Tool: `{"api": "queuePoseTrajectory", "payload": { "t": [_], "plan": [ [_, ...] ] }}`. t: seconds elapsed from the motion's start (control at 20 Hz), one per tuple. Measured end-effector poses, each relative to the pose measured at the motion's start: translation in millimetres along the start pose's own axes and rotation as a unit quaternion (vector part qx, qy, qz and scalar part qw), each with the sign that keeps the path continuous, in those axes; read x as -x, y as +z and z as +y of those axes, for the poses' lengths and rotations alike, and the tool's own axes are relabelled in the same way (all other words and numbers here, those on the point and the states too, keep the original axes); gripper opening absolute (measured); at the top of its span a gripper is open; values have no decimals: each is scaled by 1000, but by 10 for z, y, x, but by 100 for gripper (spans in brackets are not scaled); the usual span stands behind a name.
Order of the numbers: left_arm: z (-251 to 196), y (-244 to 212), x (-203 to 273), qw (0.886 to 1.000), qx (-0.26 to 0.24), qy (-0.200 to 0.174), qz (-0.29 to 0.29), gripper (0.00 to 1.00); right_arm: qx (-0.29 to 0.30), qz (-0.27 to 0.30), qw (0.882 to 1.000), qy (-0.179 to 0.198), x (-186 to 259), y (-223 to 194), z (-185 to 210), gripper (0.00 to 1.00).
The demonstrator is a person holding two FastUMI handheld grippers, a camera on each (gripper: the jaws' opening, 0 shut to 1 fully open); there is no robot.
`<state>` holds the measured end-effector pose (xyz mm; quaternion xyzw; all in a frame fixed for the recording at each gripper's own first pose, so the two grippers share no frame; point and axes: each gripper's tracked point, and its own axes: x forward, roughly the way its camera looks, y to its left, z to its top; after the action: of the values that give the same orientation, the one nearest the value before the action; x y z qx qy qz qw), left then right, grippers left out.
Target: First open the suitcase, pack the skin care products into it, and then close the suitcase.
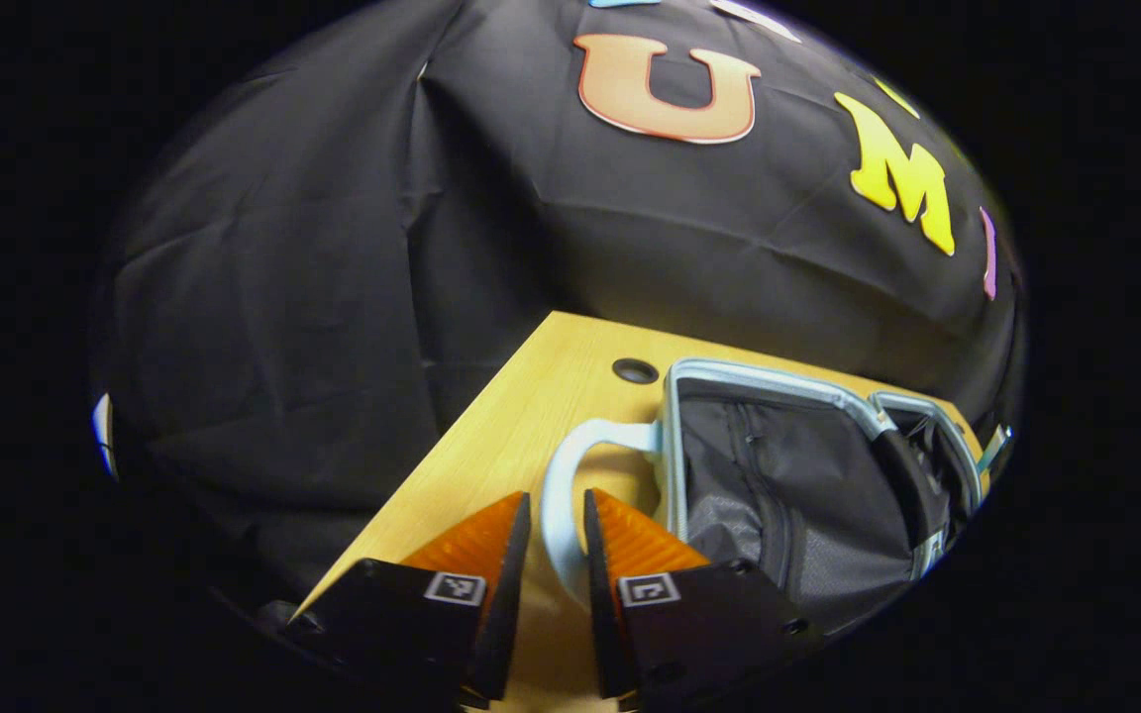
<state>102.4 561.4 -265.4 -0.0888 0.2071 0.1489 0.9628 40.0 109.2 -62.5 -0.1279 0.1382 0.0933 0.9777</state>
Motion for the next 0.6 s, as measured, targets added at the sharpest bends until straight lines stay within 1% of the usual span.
{"api": "queuePoseTrajectory", "payload": {
  "t": [0.05,0.15,0.2,0.25,0.3,0.4,0.45,0.55,0.6],
  "plan": [
    [60,26,49,1000,-7,10,0,43,-8,5,1000,0,-29,-46,6,82],
    [0,174,223,1000,-7,1,-7,62,-24,15,1000,1,-79,-140,-19,82],
    [-72,293,363,1000,-12,-2,-14,87,-32,15,999,-1,-99,-157,-51,82],
    [-152,448,516,999,-23,0,-29,92,-39,12,999,-4,-103,-186,-103,83],
    [-322,671,699,998,-34,-2,-56,95,-45,9,999,-8,-121,-199,-166,82],
    [-727,1124,1123,992,-53,1,-118,95,-58,0,998,-21,-131,-225,-319,82],
    [-952,1359,1426,986,-62,10,-153,96,-65,-4,997,-28,-125,-254,-416,82],
    [-1354,1551,1891,977,-66,21,-203,99,-77,-14,996,-47,-85,-300,-643,82],
    [-1594,1558,2074,975,-61,13,-212,100,-82,-19,995,-54,-51,-315,-759,82]
  ]
}}
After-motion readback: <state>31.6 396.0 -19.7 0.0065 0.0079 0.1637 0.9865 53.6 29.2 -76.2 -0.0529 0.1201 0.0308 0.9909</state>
